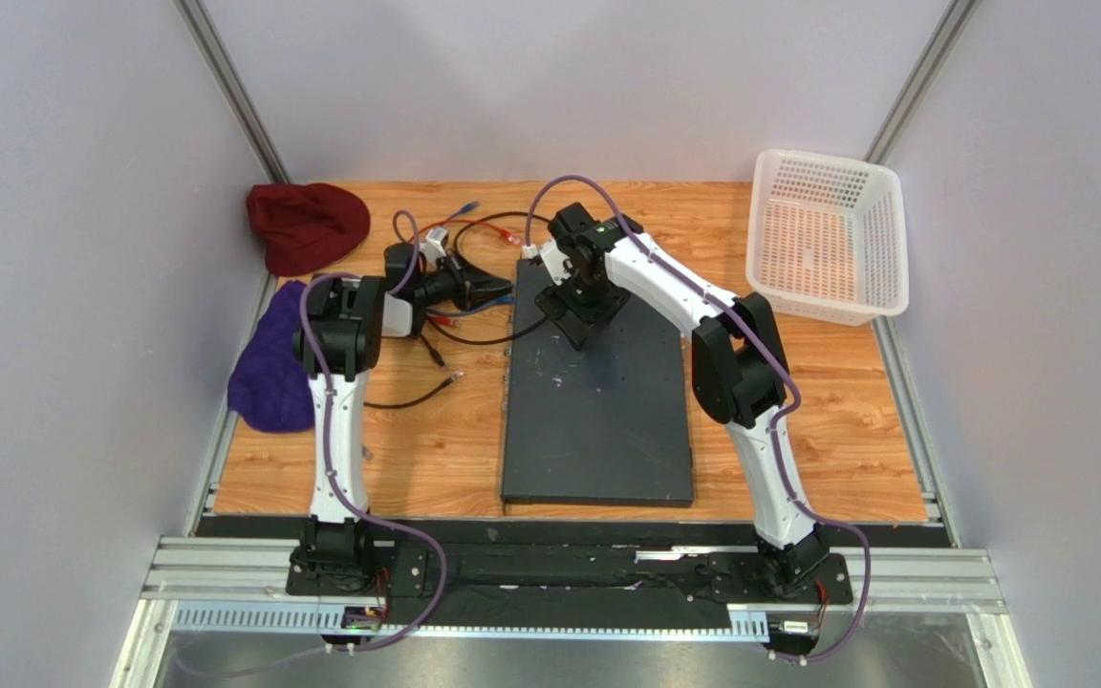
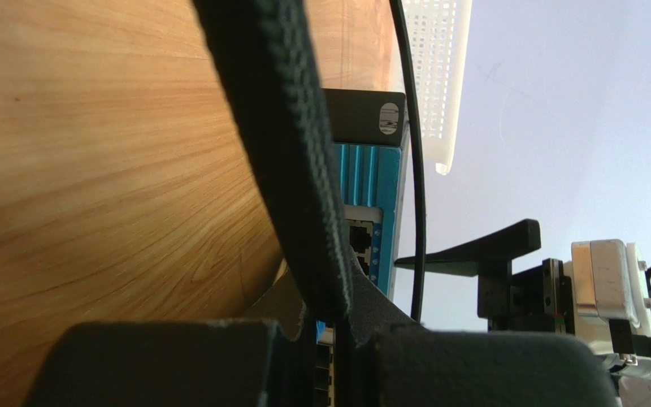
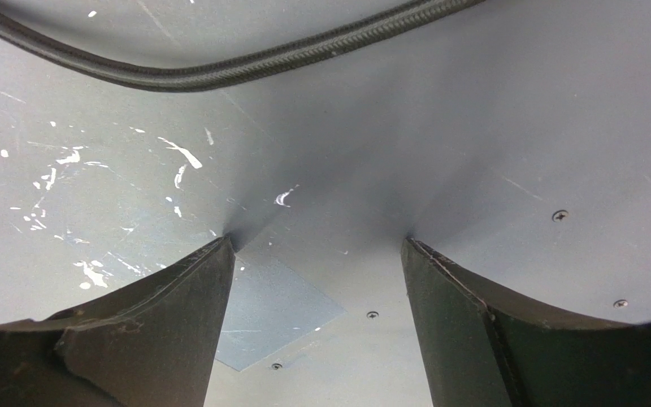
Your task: Pull the plug from the switch port
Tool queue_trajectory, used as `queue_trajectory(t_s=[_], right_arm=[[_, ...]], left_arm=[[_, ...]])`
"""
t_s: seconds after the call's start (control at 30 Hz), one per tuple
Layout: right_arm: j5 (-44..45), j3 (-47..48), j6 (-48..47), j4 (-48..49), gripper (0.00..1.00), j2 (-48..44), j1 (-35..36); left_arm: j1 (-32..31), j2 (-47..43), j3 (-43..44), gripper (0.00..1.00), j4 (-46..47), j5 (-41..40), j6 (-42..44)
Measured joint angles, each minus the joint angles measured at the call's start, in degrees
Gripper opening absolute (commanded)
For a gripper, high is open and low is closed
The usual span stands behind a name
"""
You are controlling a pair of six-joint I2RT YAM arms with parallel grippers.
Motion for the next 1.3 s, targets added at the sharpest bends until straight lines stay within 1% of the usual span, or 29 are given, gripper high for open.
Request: queue_trajectory(t_s=[0.1, 0.17, 0.33, 0.37, 0.47, 0.63, 0.7, 0.8, 0.87, 0.93, 0.97, 1.03, 1.07, 1.17, 1.3], right_arm=[[0.04, 0.11, 0.00, -0.07, 0.79, 0.04, 0.00], [0.07, 0.15, 0.00, -0.07, 0.79, 0.07, 0.00], [0.39, 0.17, -0.02, -0.02, 0.79, 0.07, -0.04], [0.44, 0.15, -0.04, -0.04, 0.79, 0.07, -0.04], [0.46, 0.15, -0.15, 0.00, 0.79, 0.04, -0.04], [0.26, 0.17, -0.15, 0.00, 0.79, 0.07, 0.11], [0.20, 0.17, -0.15, 0.00, 0.79, 0.09, 0.13], [0.22, 0.33, -0.17, -0.09, 0.79, 0.15, 0.22], [0.42, 0.37, -0.20, -0.13, 0.79, 0.15, 0.22], [0.48, 0.37, -0.22, -0.11, 0.79, 0.15, 0.13], [0.52, 0.37, -0.24, -0.11, 0.79, 0.15, -0.02], [0.50, 0.37, -0.24, -0.04, 0.79, 0.15, -0.24], [0.52, 0.37, -0.24, -0.02, 0.79, 0.15, -0.24], [0.50, 0.39, -0.24, 0.00, 0.79, 0.15, -0.11], [0.48, 0.39, -0.22, 0.02, 0.80, 0.15, -0.04]], left_arm=[[0.55, 0.22, 1.03, 0.00, -0.74, 1.73, 0.26], [0.94, 1.31, 3.89, 0.00, -3.10, 3.41, 1.11], [-0.66, 6.62, 16.74, 0.00, -12.63, 7.54, 4.04], [-0.98, 7.13, 18.05, 0.00, -14.10, 7.58, 4.57], [-1.11, 6.38, 16.11, 0.00, -13.05, 6.36, 4.96], [-0.61, -0.66, -0.07, 0.00, -1.44, -2.16, 2.21], [-0.24, -1.81, -4.33, 0.00, 3.63, -3.45, -0.50], [-0.02, -0.70, -4.02, 0.00, 7.04, -2.82, -3.76], [0.15, 1.07, 0.20, 0.00, 4.87, 0.70, -3.19], [0.20, 3.17, 5.75, 0.00, 0.37, 4.33, -1.75], [0.26, 3.87, 8.02, 0.04, -2.27, 4.92, -0.68], [-0.28, 4.35, 10.80, 0.19, -7.02, 4.79, 1.51], [-0.42, 4.35, 11.39, 0.33, -8.81, 4.59, 2.56], [-0.42, 4.35, 12.70, 0.45, -12.31, 4.57, 3.58], [-0.37, 4.22, 12.66, 0.50, -10.47, 4.92, 1.03]])
